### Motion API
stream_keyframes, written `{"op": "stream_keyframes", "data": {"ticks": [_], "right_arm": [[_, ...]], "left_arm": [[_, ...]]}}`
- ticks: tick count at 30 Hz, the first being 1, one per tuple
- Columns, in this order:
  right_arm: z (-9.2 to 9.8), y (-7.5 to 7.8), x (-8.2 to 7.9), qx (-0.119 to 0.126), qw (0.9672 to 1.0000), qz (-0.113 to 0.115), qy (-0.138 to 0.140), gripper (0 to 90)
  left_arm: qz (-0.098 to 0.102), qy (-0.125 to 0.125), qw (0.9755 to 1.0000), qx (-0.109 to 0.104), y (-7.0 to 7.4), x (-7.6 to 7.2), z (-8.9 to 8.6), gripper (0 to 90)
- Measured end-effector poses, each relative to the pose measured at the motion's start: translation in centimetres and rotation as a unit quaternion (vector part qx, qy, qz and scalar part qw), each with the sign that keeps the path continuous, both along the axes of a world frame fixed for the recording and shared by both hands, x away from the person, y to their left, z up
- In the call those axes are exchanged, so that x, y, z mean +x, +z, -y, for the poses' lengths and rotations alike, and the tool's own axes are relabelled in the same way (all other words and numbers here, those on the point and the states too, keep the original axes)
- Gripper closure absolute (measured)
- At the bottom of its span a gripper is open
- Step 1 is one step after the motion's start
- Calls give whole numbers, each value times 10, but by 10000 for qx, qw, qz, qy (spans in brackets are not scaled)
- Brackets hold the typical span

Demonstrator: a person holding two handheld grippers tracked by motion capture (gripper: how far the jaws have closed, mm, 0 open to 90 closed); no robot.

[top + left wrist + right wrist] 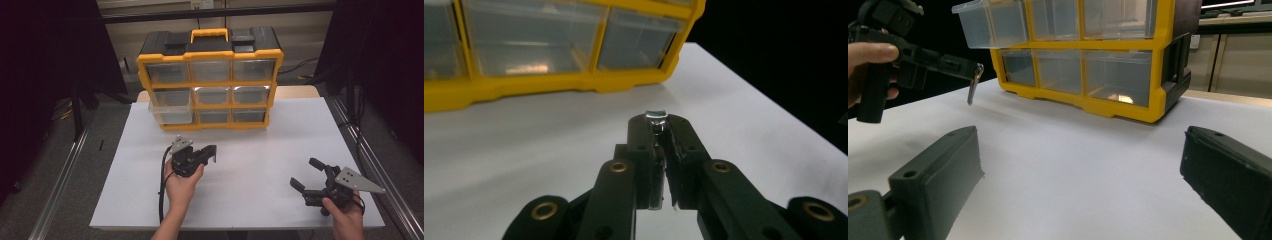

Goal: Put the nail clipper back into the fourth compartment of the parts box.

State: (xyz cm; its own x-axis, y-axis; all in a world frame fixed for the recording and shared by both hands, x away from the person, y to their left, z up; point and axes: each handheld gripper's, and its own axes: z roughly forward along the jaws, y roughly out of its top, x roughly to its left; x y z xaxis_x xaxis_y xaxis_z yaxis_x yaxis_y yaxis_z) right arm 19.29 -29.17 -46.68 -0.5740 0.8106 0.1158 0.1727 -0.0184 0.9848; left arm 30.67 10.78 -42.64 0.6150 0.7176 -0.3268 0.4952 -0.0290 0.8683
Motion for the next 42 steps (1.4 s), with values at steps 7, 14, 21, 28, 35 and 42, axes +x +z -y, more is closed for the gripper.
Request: {"op": "stream_keyframes", "data": {"ticks": [7,14,21,28,35,42], "right_arm": [[0,-1,1,31,10000,-2,-36,24],[0,0,1,11,10000,1,-14,24],[-1,-1,2,6,10000,5,14,24],[0,0,1,-2,10000,3,-6,24],[-1,0,1,-6,10000,13,-9,24],[-1,0,2,-17,10000,4,12,24]], "left_arm": [[120,-30,9998,-121,14,6,-6,820],[137,-82,9997,-160,22,9,-9,820],[265,-39,9992,-285,32,11,-10,820],[371,-124,9992,-119,45,14,-14,820],[428,-173,9988,-154,59,17,-13,820],[495,-158,9985,-184,64,21,-14,820]]}}
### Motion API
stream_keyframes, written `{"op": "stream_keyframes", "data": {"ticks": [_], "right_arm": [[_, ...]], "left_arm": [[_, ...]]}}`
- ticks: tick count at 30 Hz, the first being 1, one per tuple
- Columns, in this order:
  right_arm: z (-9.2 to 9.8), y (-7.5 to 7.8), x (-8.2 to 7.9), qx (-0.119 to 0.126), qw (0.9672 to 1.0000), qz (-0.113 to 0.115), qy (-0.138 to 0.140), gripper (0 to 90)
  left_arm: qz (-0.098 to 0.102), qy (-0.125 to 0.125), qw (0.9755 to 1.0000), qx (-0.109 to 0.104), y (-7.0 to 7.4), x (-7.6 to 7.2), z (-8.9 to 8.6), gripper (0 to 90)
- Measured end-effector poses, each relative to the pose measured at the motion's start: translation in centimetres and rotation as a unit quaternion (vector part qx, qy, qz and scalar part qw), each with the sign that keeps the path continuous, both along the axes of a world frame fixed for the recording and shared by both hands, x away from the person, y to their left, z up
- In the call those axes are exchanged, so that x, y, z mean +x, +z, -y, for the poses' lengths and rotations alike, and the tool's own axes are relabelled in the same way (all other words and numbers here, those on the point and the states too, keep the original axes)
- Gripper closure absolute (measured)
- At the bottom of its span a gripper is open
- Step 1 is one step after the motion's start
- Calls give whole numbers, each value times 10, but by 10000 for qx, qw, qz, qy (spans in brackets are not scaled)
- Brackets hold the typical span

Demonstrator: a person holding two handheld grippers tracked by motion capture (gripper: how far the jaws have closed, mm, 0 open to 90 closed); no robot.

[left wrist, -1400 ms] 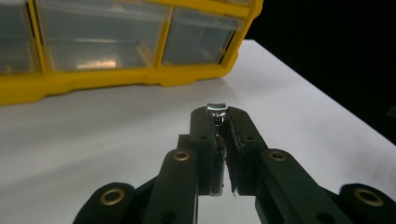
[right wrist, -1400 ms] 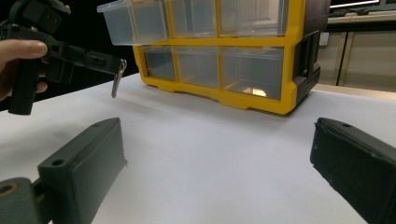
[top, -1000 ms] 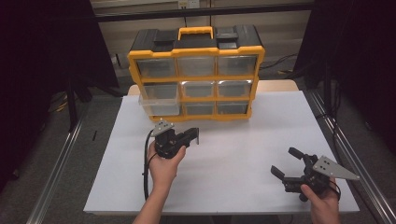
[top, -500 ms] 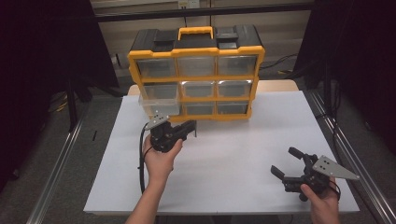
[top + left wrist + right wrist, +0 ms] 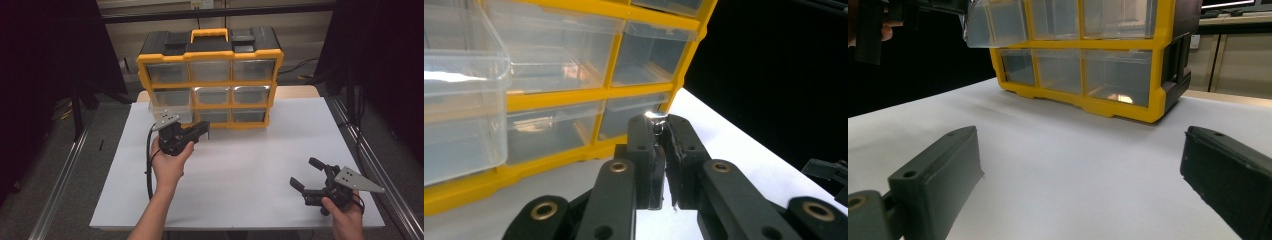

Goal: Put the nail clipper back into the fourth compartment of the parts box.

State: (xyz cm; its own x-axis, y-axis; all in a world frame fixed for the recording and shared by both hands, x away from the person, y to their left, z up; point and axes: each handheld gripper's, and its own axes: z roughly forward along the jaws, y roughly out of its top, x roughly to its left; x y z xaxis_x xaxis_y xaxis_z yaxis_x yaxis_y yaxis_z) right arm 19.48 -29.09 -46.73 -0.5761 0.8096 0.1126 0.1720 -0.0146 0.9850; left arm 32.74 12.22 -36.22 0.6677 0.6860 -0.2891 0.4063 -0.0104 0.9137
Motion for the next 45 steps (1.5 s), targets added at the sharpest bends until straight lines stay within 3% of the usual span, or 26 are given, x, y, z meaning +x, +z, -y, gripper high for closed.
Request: {"op": "stream_keyframes", "data": {"ticks": [17,45], "right_arm": [[1,0,-1,-12,10000,21,-12,24],[1,1,-1,-37,10000,40,23,25]], "left_arm": [[206,88,9997,15,21,8,-5,820],[333,333,9989,81,52,22,-19,820]]}}
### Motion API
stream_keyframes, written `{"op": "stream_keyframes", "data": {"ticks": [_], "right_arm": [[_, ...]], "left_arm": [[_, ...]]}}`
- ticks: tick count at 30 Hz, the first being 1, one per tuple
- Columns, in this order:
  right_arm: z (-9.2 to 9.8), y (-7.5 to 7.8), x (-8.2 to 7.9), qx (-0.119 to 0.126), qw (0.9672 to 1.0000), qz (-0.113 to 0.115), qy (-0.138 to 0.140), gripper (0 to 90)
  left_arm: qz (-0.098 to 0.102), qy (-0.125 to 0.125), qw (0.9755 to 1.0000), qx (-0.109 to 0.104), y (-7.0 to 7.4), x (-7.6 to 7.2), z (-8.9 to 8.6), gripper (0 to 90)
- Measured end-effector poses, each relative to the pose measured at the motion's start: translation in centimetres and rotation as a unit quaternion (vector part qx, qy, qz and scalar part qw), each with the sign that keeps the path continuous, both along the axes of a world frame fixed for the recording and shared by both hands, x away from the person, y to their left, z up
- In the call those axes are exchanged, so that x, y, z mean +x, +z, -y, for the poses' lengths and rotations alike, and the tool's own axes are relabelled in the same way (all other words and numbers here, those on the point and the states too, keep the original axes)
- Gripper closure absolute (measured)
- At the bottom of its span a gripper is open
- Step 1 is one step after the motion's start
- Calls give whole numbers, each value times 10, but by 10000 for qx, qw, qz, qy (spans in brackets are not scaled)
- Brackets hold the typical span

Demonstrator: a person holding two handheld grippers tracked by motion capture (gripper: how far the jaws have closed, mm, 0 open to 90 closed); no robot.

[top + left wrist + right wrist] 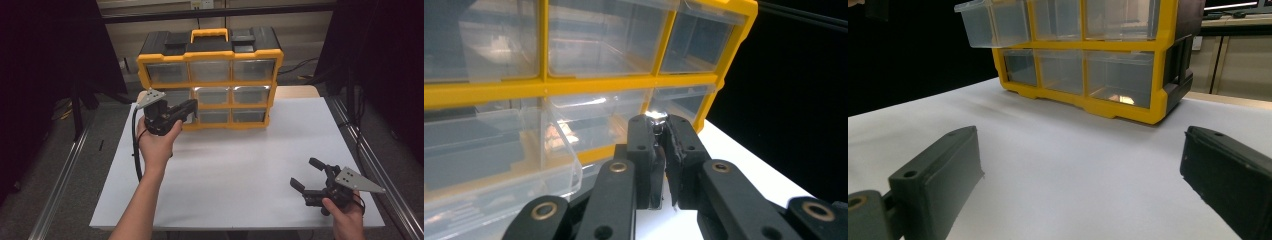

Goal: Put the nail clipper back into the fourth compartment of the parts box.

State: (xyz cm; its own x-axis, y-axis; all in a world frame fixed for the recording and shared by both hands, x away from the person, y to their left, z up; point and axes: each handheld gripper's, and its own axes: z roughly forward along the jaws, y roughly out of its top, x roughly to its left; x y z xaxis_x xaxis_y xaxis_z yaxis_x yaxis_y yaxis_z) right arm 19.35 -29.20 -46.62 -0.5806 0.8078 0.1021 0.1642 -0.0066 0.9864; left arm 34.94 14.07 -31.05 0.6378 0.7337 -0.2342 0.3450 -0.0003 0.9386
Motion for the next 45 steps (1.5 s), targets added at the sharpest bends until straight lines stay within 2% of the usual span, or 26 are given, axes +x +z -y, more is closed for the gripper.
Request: {"op": "stream_keyframes", "data": {"ticks": [14,22,28,30,38,39,40,43,45], "right_arm": [[0,0,0,-13,10000,-1,-10,24],[0,0,1,4,10000,9,-11,24],[0,0,1,11,10000,3,18,24],[1,0,0,-3,10000,9,17,24],[0,0,0,10,10000,14,25,24],[1,0,0,3,10000,21,5,25],[1,0,0,3,10000,21,5,25],[1,0,0,14,10000,15,19,24],[1,0,0,8,10000,13,16,25]], "left_arm": [[27,128,9999,38,14,9,-7,820],[76,222,9997,-16,19,13,-9,820],[96,266,9996,-24,19,18,-14,820],[95,322,9994,-64,18,19,-13,820],[136,598,9981,57,16,30,-22,820],[160,576,9982,38,16,32,-23,819],[167,676,9976,56,16,34,-24,819],[187,772,9968,20,15,39,-28,819],[156,769,9969,51,12,42,-29,819]]}}
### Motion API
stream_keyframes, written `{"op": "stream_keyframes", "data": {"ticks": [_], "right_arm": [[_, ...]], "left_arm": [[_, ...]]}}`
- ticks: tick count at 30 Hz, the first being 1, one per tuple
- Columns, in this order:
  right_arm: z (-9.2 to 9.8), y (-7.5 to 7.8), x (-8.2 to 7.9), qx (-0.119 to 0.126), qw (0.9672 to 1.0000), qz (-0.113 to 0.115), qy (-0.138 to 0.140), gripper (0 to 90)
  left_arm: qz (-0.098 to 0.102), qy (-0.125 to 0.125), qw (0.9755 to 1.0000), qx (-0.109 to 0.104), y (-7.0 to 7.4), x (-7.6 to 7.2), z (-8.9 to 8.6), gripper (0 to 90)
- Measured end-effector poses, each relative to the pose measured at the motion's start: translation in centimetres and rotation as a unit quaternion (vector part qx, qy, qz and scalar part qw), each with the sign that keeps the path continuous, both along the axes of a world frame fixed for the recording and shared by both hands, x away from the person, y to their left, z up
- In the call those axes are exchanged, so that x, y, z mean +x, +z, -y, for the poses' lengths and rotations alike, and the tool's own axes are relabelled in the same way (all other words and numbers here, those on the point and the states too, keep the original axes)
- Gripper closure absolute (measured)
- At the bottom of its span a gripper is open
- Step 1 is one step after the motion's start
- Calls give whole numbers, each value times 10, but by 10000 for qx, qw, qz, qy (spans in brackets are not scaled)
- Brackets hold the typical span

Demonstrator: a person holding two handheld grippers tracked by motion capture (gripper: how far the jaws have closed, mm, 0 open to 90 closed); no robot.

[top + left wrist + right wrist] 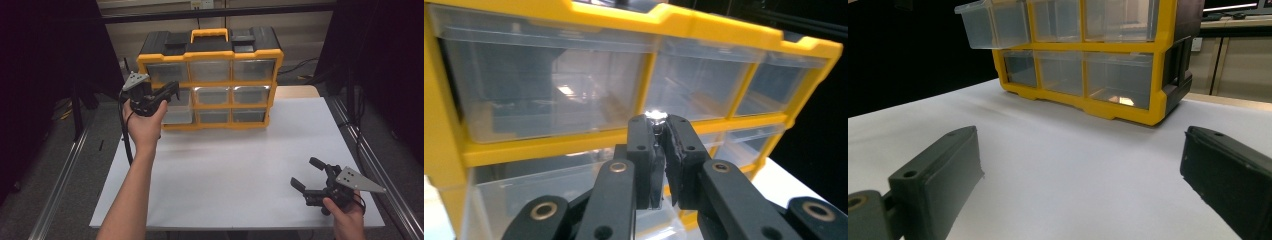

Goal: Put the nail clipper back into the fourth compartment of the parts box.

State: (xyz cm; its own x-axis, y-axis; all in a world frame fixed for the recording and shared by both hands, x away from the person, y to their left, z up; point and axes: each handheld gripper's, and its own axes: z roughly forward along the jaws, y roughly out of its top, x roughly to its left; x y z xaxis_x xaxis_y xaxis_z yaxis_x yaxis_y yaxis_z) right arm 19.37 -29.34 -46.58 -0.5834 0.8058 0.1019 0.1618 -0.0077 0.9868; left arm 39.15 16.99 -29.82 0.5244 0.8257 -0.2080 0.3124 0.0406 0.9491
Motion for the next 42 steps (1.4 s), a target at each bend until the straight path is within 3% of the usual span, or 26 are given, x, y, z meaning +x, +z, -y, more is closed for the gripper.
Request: {"op": "stream_keyframes", "data": {"ticks": [1,3,5,10,12,16,24,29,30,32,33,34,35,36,37,42], "right_arm": [[0,0,0,7,10000,1,-5,25],[0,0,0,-10,10000,-8,-12,25],[0,0,0,-7,10000,-2,-13,24],[0,0,0,3,10000,-1,-5,25],[0,0,0,0,10000,-4,1,25],[-1,0,0,-17,10000,-6,-3,24],[1,1,-1,-17,10000,0,-24,24],[1,0,0,-47,10000,11,-35,24],[1,0,0,-44,10000,8,-40,24],[1,0,0,-43,10000,20,-41,24],[1,1,-1,-55,10000,27,-48,24],[2,1,-1,-75,10000,29,-53,24],[2,1,-1,-74,10000,25,-61,24],[2,1,-1,-74,10000,25,-61,24],[3,1,-1,-58,10000,19,-72,24],[3,0,-1,-77,9999,30,-88,24]], "left_arm": [[0,56,9998,182,-3,2,1,818],[68,14,9996,261,-6,6,1,807],[96,29,9996,280,-7,7,1,719],[137,-79,9996,230,-9,2,-2,628],[204,-240,9995,63,-9,-4,-5,570],[282,-440,9986,-52,-13,-16,-7,430],[416,-891,9951,-52,-35,-45,-9,239],[433,-1079,9932,-43,-46,-59,-16,180],[474,-1183,9917,-158,-54,-65,-20,164],[438,-1206,9915,-210,-58,-68,-21,147],[428,-1198,9916,-216,-69,-72,-23,131],[428,-1198,9916,-216,-69,-72,-23,127],[352,-1171,9924,-164,-81,-76,-28,119],[352,-1171,9924,-164,-81,-76,-28,114],[297,-1197,9923,-126,-95,-81,-33,107],[197,-1132,9933,-115,-135,-95,-47,81]]}}
